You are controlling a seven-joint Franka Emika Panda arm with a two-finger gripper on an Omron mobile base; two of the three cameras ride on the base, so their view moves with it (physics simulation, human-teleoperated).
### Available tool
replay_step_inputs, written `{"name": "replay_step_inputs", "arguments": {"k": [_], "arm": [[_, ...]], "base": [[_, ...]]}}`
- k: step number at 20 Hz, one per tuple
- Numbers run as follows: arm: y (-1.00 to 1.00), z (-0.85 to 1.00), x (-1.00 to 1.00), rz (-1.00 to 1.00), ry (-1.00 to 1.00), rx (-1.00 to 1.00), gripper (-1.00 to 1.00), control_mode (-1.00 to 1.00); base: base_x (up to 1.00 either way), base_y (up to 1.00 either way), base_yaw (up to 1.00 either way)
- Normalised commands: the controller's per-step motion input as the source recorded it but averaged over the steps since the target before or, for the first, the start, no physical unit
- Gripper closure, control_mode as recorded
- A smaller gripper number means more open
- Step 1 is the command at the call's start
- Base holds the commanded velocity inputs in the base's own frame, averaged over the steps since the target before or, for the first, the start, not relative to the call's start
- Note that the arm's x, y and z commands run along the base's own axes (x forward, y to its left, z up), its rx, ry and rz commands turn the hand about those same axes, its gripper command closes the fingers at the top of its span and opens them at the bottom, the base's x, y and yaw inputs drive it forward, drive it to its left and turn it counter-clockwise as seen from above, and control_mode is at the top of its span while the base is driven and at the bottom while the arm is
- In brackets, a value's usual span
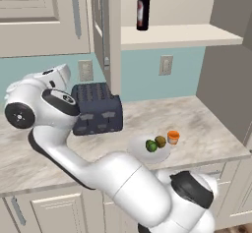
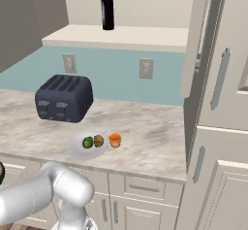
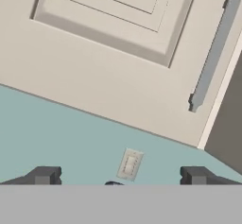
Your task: Pick the avocado and bread from the counter and place them on the plate. Then pick the jam from the cabinet and place it next to the plate. Lastly close the cabinet door.
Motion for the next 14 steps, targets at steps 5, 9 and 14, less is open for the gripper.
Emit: {"name": "replay_step_inputs", "arguments": {"k": [5, 9, 14], "arm": [[0.01, -0.13, 0.83, -0.10, 0.00, 0.00, -1.00, -1.00], [0.01, -0.16, 0.86, -0.14, 0.00, -0.01, -1.00, -1.00], [-0.35, -0.03, 0.62, -0.18, -0.02, 0.00, -1.00, -1.00]], "base": [[0.00, 0.00, 0.00], [0.00, 0.00, 0.00], [0.00, 0.00, 0.00]]}}
